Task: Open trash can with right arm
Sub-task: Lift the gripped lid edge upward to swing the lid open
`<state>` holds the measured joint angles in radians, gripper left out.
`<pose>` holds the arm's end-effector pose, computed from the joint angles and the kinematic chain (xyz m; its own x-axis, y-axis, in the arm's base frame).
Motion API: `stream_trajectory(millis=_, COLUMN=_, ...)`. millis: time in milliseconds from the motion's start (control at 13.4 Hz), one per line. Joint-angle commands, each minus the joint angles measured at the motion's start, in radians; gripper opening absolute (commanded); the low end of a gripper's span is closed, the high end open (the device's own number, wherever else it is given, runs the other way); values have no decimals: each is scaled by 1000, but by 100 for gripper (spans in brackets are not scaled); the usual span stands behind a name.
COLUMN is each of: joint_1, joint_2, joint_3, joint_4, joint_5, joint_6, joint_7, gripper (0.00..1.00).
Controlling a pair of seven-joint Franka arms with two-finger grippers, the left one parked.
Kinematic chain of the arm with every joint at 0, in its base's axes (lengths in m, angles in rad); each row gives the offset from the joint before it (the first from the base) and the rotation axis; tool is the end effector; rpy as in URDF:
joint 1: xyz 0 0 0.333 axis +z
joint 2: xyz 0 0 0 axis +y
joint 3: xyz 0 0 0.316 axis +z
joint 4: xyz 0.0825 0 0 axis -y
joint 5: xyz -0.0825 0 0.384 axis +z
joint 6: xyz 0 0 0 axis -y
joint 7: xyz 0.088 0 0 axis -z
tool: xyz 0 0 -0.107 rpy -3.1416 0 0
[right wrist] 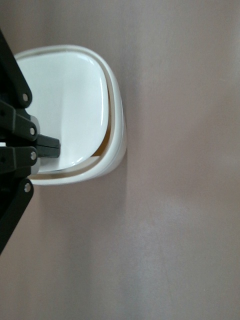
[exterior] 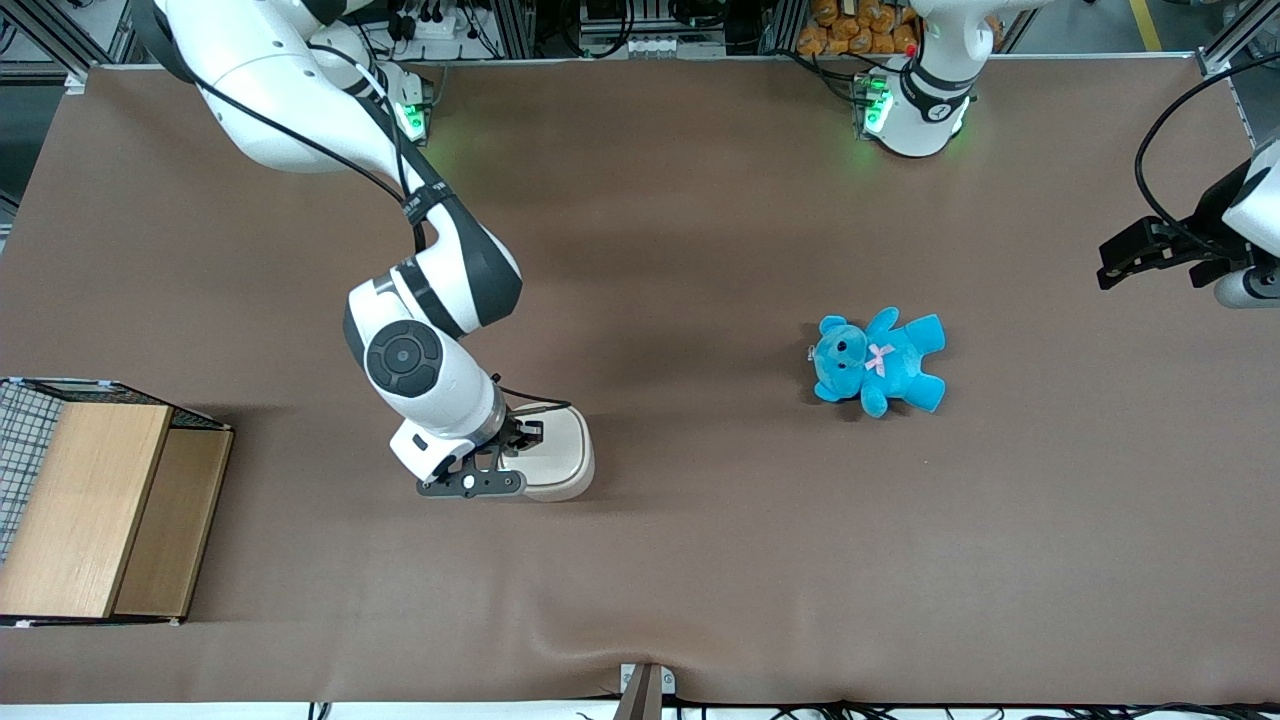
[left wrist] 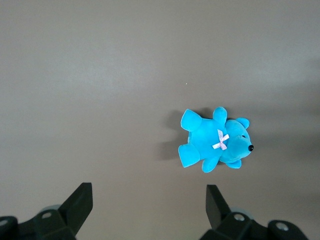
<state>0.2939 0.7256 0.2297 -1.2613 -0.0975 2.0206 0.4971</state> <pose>0.6706 0.3306 0.3401 0.9999 0.0060 0.0152 0.0072 -0.9969 -0.0786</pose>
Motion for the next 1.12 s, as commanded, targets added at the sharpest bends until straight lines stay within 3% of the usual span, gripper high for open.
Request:
stream_trajectory(millis=0, joint_1=8, joint_2=22, joint_3=10, joint_4=83, joint_5=47, joint_6=-63, joint_7=21, gripper=0)
stream_trajectory(millis=448, joint_1=40, joint_2=14, joint_3=16, joint_4=129, joint_5=185, joint_6=-118, joint_7=112, gripper=0)
stream_trajectory(millis=897, joint_1=31, joint_2=3, joint_3=118, joint_4=192, joint_5=211, joint_6=-203, joint_7=258, gripper=0)
stream_trajectory(millis=1046, joint_1=16, joint_2=-34, joint_3=129, joint_4=194, joint_5=211, joint_6=-249, joint_7=256, gripper=29)
